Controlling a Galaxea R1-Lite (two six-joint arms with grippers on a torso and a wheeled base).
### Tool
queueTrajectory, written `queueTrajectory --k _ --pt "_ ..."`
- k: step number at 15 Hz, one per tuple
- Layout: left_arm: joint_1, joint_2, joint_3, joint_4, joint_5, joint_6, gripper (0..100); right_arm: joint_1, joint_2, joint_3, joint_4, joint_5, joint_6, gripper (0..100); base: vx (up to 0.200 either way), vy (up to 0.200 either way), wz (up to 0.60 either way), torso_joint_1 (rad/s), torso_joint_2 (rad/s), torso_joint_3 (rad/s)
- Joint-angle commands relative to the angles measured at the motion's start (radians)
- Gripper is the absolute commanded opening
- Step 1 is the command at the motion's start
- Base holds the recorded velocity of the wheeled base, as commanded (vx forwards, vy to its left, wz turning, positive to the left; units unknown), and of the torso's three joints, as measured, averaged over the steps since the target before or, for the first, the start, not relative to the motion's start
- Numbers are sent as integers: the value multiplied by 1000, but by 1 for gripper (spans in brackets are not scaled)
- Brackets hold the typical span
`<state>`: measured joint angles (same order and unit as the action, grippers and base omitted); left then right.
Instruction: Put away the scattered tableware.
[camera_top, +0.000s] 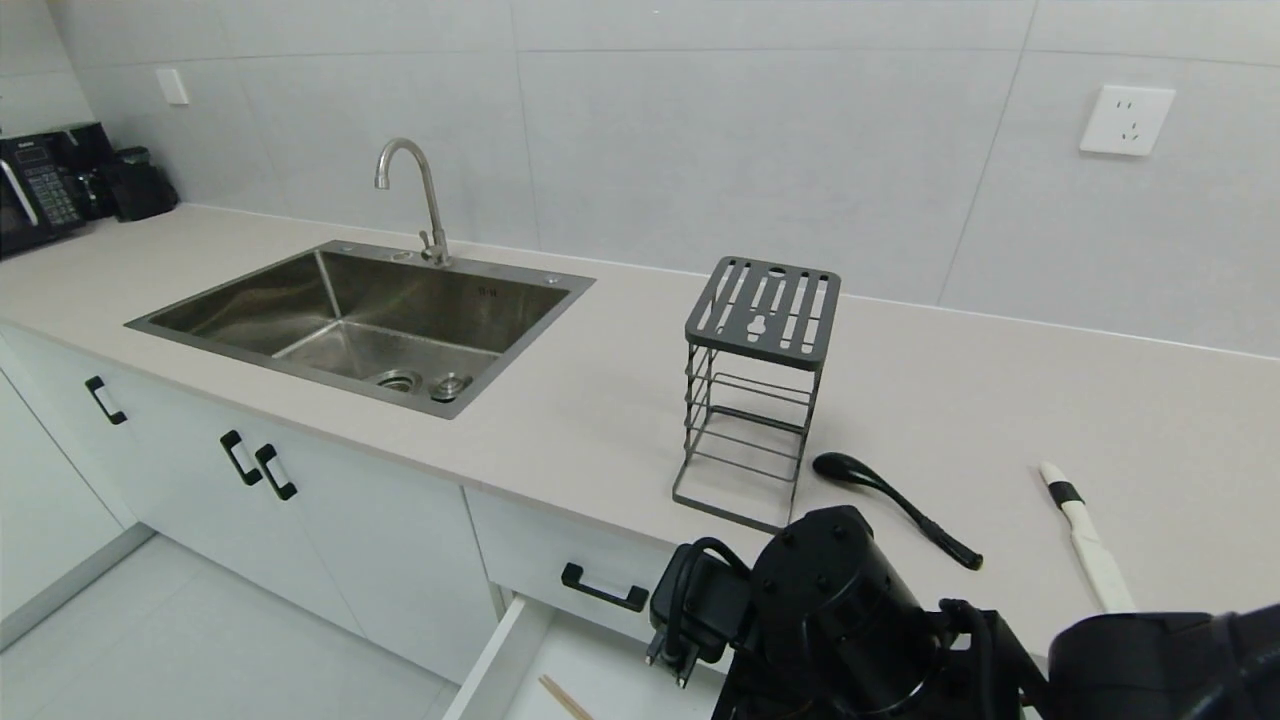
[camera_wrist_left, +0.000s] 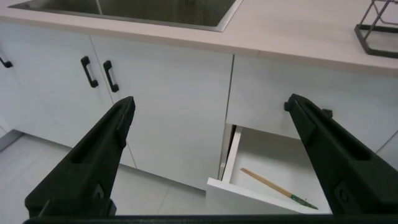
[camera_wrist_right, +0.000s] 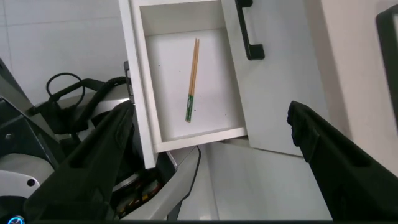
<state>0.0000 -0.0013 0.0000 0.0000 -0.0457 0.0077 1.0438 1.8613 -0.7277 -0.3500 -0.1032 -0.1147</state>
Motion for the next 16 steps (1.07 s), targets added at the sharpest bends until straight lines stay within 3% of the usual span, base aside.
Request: queueTrajectory --k 1,9,13,16 --pt "0 1 0 0 0 0 100 1 4 2 0 0 0 100 0 0 0 276 -540 -271" --pt "0 1 0 -2 0 0 100 -30 -13 108 8 17 49 100 0 0 0 284 -557 -267" --pt "0 1 0 0 0 0 100 -61 -30 183 -14 160 73 100 0 0 0 14 -36 -14" --pt "0 1 0 0 0 0 100 -96 -99 248 -29 155 188 100 0 0 0 0 0 0"
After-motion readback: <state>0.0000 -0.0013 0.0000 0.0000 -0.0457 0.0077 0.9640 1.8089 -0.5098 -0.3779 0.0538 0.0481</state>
